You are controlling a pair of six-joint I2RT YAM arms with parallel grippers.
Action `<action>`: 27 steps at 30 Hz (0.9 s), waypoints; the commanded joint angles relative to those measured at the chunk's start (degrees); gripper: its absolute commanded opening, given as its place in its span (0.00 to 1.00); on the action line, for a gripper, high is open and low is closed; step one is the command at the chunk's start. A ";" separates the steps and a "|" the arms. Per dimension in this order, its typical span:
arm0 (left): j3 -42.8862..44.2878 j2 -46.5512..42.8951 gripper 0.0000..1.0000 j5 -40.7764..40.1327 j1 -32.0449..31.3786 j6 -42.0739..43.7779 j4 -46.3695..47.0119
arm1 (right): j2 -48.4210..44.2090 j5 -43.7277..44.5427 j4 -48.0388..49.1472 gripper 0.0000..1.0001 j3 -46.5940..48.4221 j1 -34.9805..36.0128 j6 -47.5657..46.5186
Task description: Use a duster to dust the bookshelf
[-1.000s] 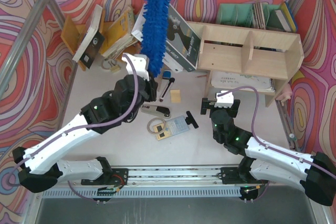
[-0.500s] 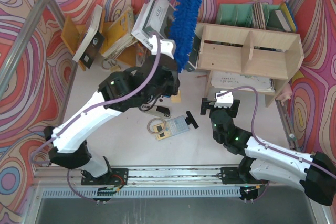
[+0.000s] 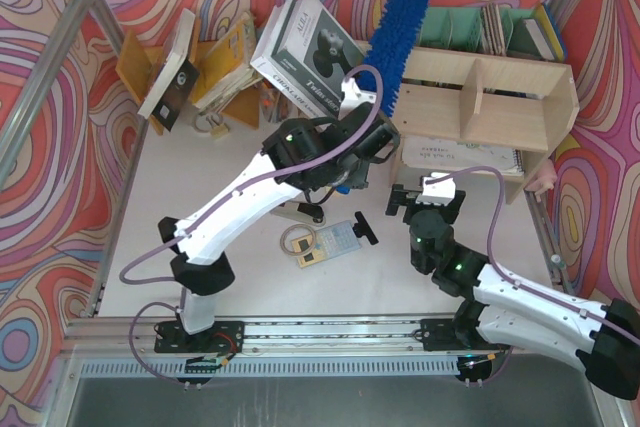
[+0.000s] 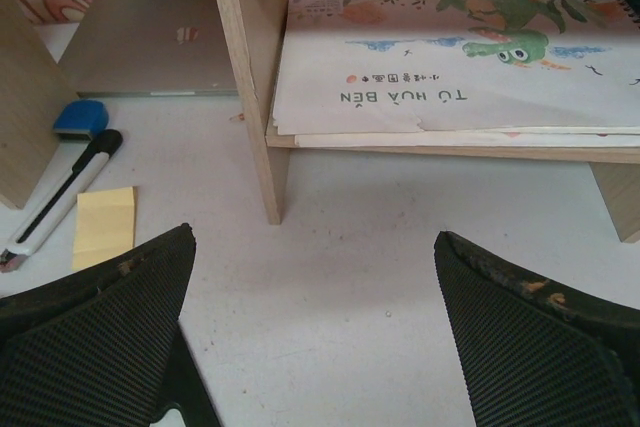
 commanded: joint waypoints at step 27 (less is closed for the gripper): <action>7.15 5.42 0.00 7.92 -4.79 7.70 -1.27 | -0.98 2.02 -0.21 0.91 -0.01 -0.43 1.48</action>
